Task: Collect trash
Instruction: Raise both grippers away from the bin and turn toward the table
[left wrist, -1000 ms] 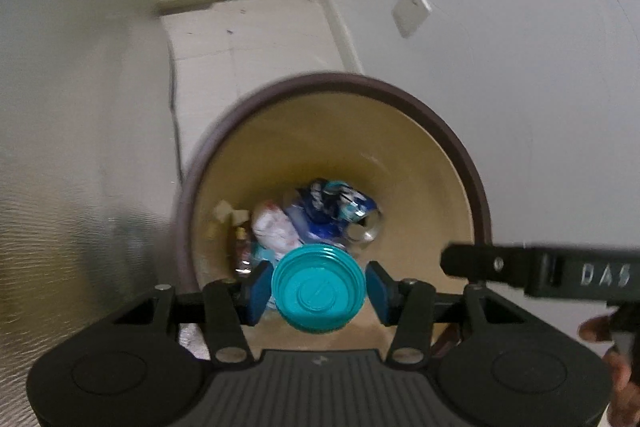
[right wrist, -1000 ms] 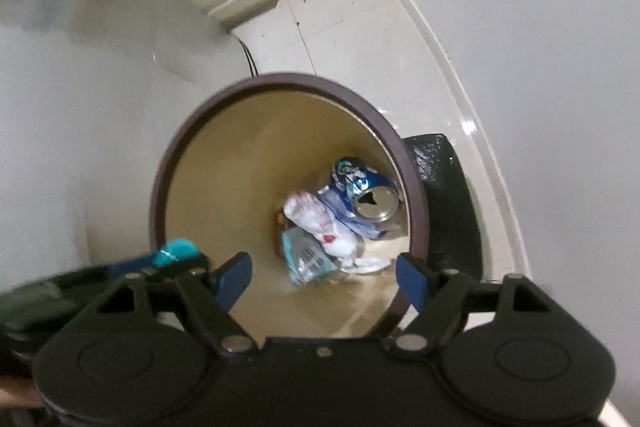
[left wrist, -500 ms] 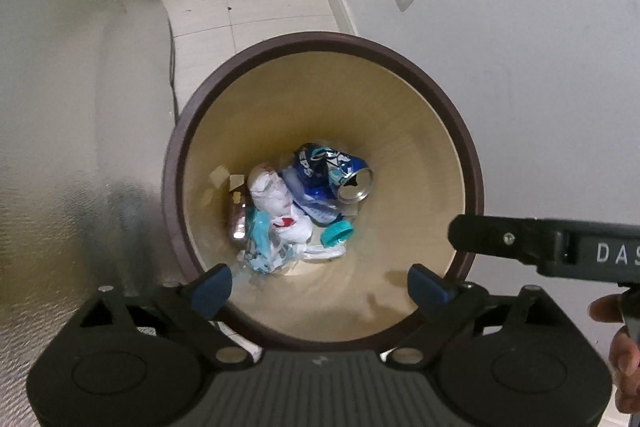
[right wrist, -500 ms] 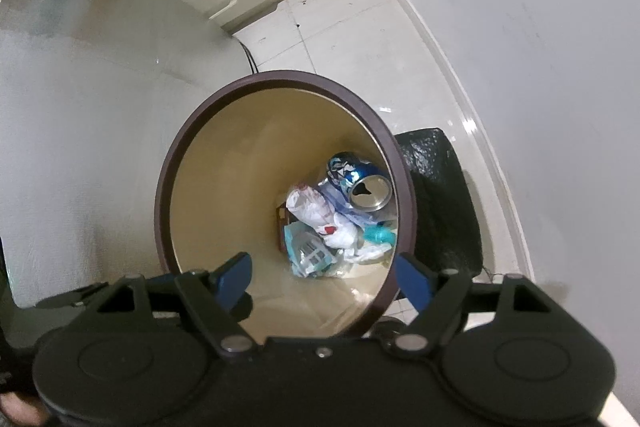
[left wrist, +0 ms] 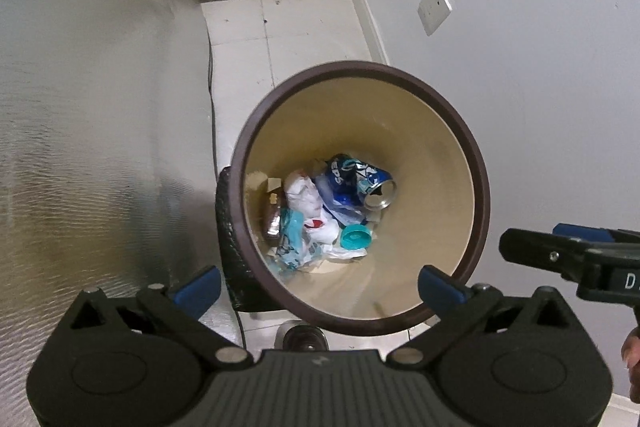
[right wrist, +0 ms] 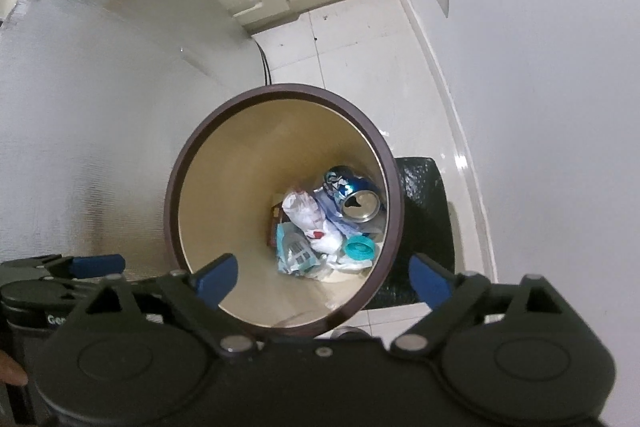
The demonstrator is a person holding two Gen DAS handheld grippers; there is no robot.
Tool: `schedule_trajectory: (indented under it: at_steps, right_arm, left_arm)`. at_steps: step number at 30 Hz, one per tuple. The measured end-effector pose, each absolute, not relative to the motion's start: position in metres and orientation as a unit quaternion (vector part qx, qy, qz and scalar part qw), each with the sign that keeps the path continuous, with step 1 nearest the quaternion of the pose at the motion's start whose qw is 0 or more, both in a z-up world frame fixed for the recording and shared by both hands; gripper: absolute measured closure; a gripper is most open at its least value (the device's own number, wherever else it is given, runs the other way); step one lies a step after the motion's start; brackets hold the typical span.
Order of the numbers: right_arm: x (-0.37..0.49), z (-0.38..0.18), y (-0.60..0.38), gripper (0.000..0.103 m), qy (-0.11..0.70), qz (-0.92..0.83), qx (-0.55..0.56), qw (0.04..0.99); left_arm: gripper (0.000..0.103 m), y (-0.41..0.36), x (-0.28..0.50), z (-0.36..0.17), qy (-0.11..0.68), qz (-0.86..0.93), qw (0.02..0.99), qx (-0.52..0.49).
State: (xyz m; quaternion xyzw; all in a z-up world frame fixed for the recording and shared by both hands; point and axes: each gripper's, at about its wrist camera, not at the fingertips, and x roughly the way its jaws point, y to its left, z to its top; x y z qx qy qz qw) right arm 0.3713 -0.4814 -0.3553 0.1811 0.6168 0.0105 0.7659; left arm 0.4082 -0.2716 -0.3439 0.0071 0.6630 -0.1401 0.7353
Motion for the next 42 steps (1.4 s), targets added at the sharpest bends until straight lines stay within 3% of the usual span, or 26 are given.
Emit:
schedule_trajectory:
  at_steps: [7,28,42]
  right_arm:
    - [0.366,-0.331,-0.477,0.0,0.605,0.011,0.161,0.78]
    - [0.324,-0.258,-0.463,0.0,0.578,-0.001,0.099,0.81]
    - [0.266,-0.18,-0.442,0.0,0.522,-0.008,0.082,0.849]
  left_arm:
    - [0.0,-0.255,0.402,-0.314,0.65,-0.126,0.749,-0.006]
    - [0.0,-0.221,0.359,-0.234,0.599,-0.119,0.792,-0.018]
    - [0.0,-0.185,0.299,-0.151,0.52,-0.139,0.842,-0.039]
